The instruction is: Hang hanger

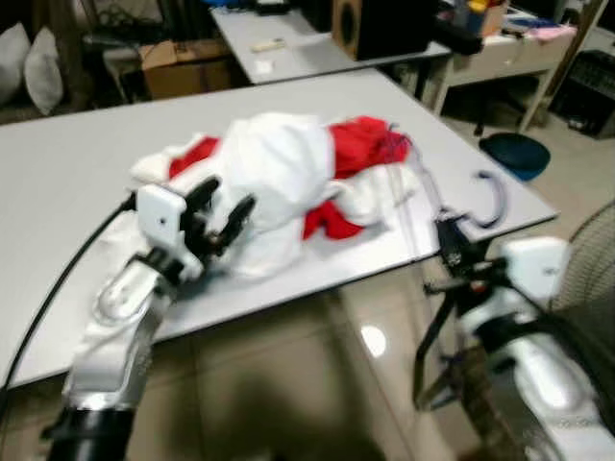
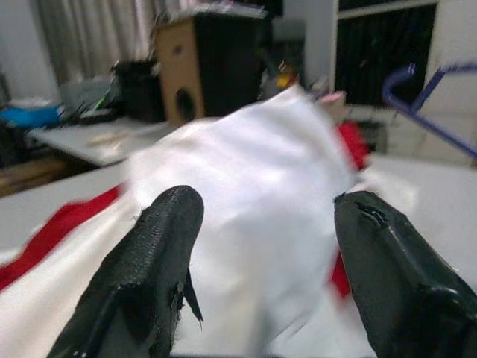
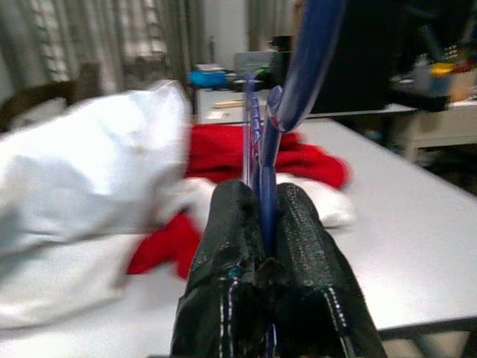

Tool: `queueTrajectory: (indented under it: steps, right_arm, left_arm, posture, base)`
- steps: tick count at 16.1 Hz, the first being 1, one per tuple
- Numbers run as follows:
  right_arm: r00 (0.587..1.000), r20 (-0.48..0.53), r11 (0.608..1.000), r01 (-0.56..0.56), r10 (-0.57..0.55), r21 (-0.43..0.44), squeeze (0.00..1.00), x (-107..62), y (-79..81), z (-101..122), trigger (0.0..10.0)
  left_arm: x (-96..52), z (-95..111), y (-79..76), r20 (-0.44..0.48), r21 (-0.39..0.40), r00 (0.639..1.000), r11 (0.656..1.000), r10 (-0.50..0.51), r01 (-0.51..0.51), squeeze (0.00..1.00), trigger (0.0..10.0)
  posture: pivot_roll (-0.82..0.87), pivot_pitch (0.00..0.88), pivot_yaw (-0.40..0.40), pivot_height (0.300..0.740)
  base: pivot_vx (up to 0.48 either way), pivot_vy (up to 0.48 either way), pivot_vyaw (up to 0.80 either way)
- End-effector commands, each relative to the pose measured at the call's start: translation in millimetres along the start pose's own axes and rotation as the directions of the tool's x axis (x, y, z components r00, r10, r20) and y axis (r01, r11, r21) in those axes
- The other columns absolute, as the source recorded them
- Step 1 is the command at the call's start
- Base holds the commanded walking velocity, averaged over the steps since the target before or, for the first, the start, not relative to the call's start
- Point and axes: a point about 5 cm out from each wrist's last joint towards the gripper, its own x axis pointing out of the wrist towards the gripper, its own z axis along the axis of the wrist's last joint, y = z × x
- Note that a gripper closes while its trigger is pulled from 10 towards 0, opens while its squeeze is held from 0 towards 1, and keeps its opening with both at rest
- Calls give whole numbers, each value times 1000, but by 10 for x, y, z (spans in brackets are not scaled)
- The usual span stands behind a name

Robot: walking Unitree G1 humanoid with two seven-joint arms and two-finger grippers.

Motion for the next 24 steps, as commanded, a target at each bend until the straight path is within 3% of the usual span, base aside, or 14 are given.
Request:
queueTrajectory:
  steps: [1,4,7,10,11,13,15,16,20,22,23,24]
  right_arm:
    - [1000,7,999,26,-25,-23,0,-20,-50,13,10000]
    - [1000,5,999,23,-22,-33,0,-21,-53,14,10000]
    - [1000,14,998,26,-25,-50,0,-2,-83,49,10000]
    - [1000,13,998,19,-19,-66,0,5,-113,64,10000]
    - [1000,11,997,10,-9,-76,0,16,-126,71,10000]
    - [1000,8,996,-1,2,-89,0,36,-153,94,10000]
    - [1000,7,995,-12,13,-102,0,45,-169,114,10000]
    - [1000,4,994,-21,22,-105,0,49,-166,120,10000]
    - [995,-39,989,-92,88,-118,0,27,-115,103,10000]
    - [995,-40,988,-96,92,-119,0,20,-125,111,10000]
    - [995,-42,988,-99,95,-118,0,17,-130,112,10000]
    - [994,-47,987,-106,101,-118,0,13,-130,107,10000]
  left_arm:
    - [41,50,-38,10,7,1000,1000,-12,12,0,10000]
    - [109,-35,-53,-48,81,998,996,38,-34,0,10000]
    - [136,-102,-125,-69,39,997,999,38,-35,0,10000]
    - [181,-202,-38,-145,82,987,995,75,-63,0,10000]
    - [195,-246,27,-183,67,980,995,80,-69,1000,10000]
    - [225,-265,102,-214,91,973,994,83,-64,1000,10000]
    - [262,-282,242,-243,184,953,974,179,-136,1000,10000]
    - [275,-268,342,-243,222,938,956,246,-193,0,10000]
    - [220,-292,404,-280,212,930,960,236,-180,0,10000]
    - [228,-280,440,-267,183,930,961,252,-208,0,1529]
    - [234,-262,449,-258,174,933,962,251,-211,0,0]
    - [220,-261,449,-261,170,933,964,246,-207,0,0]
  posture:
    - [-32,0,58,740]
    - [-44,0,60,740]
    - [-50,0,59,740]
    - [-50,0,52,740]
    - [-52,0,47,740]
    - [-55,0,47,740]
    - [-58,0,48,740]
    - [-60,0,54,740]
    - [-62,0,54,740]
    - [-59,0,50,740]
    - [-59,0,49,740]
    - [-54,0,47,740]
  base:
    - [0,480,0]
    - [0,-116,0]
    - [0,-439,0]
    - [0,0,0]
    - [0,0,0]
    - [0,0,0]
    - [0,0,0]
    - [0,0,0]
    - [0,0,0]
    - [0,0,0]
    - [0,0,0]
    - [0,0,0]
